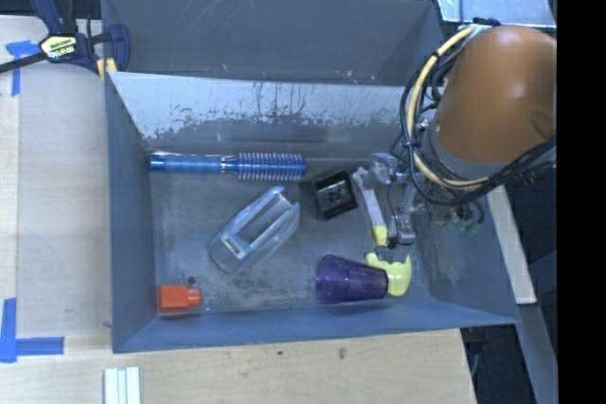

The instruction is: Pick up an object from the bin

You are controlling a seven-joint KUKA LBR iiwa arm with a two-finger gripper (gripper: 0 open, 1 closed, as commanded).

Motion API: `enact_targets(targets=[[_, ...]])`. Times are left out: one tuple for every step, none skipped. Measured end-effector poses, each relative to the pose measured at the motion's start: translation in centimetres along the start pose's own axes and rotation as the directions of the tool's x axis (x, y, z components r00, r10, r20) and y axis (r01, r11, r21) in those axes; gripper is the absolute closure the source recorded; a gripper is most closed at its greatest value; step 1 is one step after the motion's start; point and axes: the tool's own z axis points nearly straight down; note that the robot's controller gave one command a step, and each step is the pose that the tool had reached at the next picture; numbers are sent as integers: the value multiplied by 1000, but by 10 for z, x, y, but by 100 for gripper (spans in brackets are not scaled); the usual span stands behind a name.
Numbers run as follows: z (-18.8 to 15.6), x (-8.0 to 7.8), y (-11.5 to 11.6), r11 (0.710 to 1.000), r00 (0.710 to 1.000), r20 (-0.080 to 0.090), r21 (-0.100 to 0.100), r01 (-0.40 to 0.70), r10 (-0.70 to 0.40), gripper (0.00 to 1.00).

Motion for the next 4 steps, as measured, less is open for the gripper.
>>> enact_targets(targets=[[-4,-2,0,1000,1000,9,0,0,0,0],[67,5,-24,1000,1000,11,1,-8,8,0],[81,17,-51,996,996,7,1,87,-87,0],[106,17,-43,995,994,13,2,105,-105,0]])
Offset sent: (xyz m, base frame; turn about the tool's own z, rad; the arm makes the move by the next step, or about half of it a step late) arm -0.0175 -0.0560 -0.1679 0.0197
